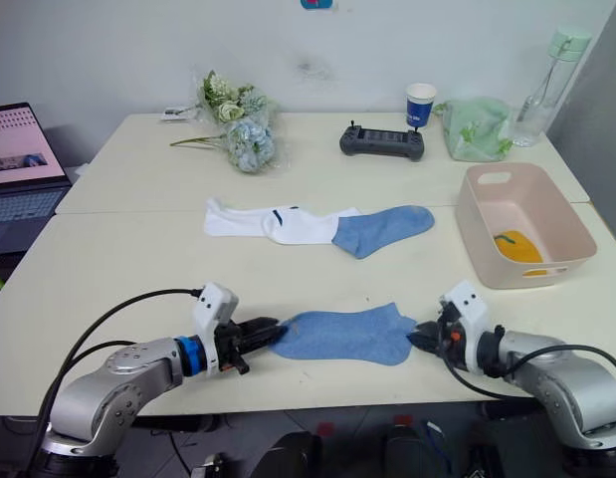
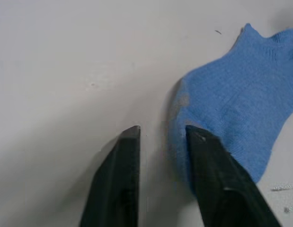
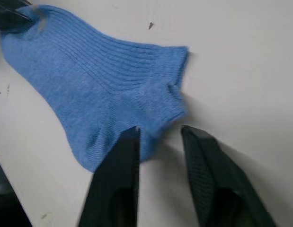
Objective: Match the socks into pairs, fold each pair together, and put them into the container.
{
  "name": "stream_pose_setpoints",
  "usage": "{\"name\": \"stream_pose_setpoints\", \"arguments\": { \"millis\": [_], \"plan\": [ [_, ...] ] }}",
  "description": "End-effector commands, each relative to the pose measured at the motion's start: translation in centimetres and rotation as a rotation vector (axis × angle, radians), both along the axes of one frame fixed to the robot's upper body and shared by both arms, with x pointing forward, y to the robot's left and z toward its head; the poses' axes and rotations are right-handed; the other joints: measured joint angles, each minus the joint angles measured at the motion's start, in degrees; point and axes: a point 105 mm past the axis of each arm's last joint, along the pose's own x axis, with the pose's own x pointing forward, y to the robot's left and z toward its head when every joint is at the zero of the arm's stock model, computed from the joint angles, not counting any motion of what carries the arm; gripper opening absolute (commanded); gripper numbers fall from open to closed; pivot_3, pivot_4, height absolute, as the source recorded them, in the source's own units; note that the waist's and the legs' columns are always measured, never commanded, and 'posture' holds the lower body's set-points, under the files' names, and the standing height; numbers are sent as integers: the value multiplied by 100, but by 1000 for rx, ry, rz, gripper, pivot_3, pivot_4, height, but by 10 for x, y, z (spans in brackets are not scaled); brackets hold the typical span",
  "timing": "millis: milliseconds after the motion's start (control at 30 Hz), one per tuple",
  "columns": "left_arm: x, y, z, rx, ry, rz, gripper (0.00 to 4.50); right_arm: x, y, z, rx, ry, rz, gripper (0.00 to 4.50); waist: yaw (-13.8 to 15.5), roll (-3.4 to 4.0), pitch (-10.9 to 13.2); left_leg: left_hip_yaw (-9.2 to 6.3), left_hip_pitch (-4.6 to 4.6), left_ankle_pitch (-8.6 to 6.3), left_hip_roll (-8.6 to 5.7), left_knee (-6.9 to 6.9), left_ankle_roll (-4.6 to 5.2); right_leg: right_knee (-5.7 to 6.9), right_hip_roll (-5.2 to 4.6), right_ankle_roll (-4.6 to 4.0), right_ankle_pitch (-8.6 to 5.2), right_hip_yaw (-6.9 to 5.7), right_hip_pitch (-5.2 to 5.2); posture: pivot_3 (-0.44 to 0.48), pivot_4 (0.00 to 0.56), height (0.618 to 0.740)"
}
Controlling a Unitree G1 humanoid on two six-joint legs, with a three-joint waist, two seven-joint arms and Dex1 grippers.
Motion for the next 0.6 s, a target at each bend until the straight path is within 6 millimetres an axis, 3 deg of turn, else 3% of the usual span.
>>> {"name": "stream_pose_setpoints", "arguments": {
  "millis": [33, 100, 167, 267, 367, 467, 600],
  "plan": [
    [10, 9, 30, 34, -156, -28, 2467, 7, 13, 31, 19, -166, 148, 2353, 0, 0, 0, -1, 0, 0, 1, 0, 0, -2, 1, 0, 0, -2, 1, 0, 150, 740],
    [11, 1, 38, 70, -228, -106, 2467, 10, 28, 44, 62, -230, 221, 2353, -6, -1, 1, 1, 1, 0, 0, 0, 0, -3, 1, 0, 0, -1, 4, 0, 150, 740],
    [11, -13, 37, 78, -271, -187, 2507, 14, 45, 48, 72, -288, 283, 1916, -2, 0, 0, 1, 2, 0, 0, 0, 0, -8, 1, 0, 0, -2, 8, 0, 150, 740],
    [12, -41, 33, 100, -358, -308, 1896, 23, 66, 40, 35, -364, 353, 983, -1, -1, 0, -2, 2, 0, -1, -2, 0, -25, 0, 1, 0, -6, 15, 0, 150, 740],
    [18, -59, 22, 130, -413, -349, 943, 29, 75, 22, -11, -411, 376, 0, 19, -3, 1, -3, -1, 0, -6, 1, -1, -30, -4, 3, 2, -8, 15, 0, 150, 740],
    [25, -60, 2, 198, -454, -318, 13, 34, 74, 4, -46, -440, 352, 0, 11, -3, 1, -2, 0, 0, -6, 3, -1, -27, -4, 3, 2, -6, 13, 0, 150, 740],
    [25, -46, -22, 243, -429, -277, 13, 31, 58, -21, -88, -421, 314, 0, -1, -3, 0, -2, 0, 1, -5, 1, -1, -23, -3, 3, 2, -3, 8, 0, 150, 740]
  ]
}}
